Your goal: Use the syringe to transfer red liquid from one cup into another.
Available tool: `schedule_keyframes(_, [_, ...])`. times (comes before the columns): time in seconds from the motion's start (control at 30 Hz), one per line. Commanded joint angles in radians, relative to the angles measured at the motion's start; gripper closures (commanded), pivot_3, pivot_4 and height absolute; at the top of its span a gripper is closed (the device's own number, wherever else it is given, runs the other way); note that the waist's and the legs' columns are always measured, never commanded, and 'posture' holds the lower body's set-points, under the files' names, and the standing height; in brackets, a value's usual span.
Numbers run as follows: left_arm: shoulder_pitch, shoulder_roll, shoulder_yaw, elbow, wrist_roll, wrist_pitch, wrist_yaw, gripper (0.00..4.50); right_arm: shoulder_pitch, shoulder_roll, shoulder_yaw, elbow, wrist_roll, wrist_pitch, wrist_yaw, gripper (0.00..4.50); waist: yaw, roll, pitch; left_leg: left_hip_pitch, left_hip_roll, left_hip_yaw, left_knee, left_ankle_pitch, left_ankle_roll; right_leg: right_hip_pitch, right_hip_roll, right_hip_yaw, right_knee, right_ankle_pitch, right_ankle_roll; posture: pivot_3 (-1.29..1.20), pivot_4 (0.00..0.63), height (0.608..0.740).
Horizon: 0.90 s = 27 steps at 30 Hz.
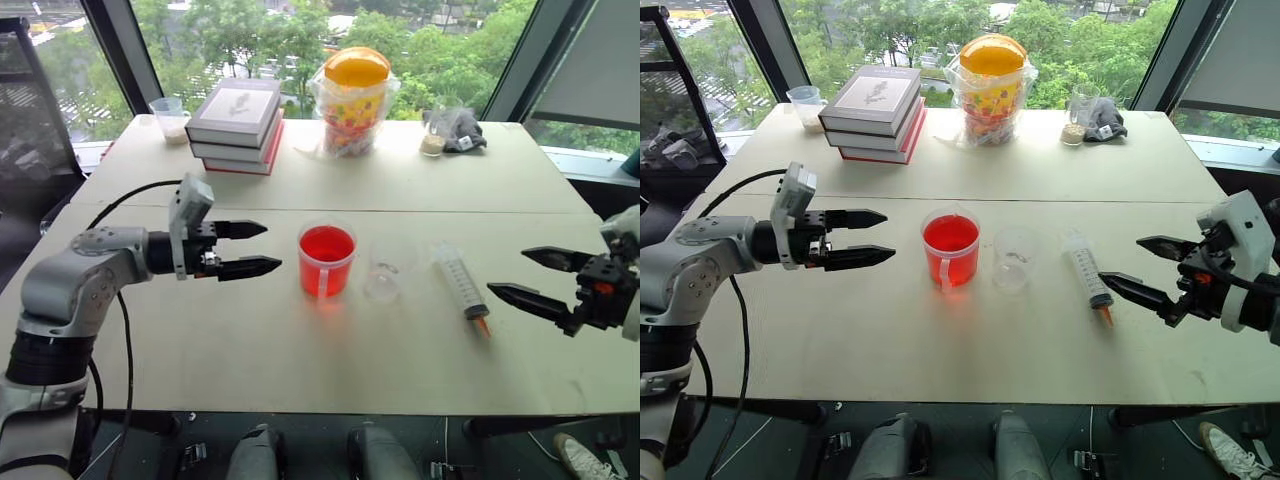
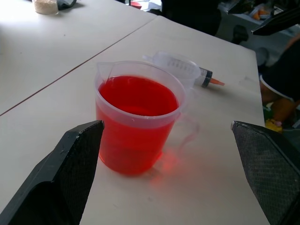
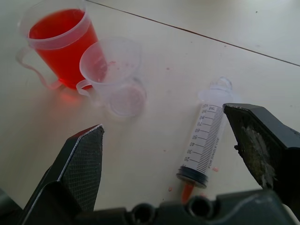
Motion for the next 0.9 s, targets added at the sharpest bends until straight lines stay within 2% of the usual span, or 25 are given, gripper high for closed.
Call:
schedule_keyframes(0.03, [-0.010,0.008,0.007,-0.010,0.001,-0.010,-0.004,0.00,-0.003,-0.009,-0.037,-0.024,0.014,0.001,-0.004,0.03,0.000,0.000,0.000,0.000,0.000,0.000,0.000,0.000,0.000,0.000,0.000,0.000,0.000,0.000,0.000,0.00,0.150,0.740])
schedule_keyframes(0.9, [-0.005,-0.013,0.011,-0.041,-0.007,-0.016,0.030,0.00,-0.084,-0.041,0.029,0.031,0.048,0.071,-0.069,0.03,0.000,0.000,0.000,0.000,0.000,-0.001,0.000,0.000,0.000,0.000,0.000,0.000,0.000,0.000,0.000,0.00,0.150,0.740])
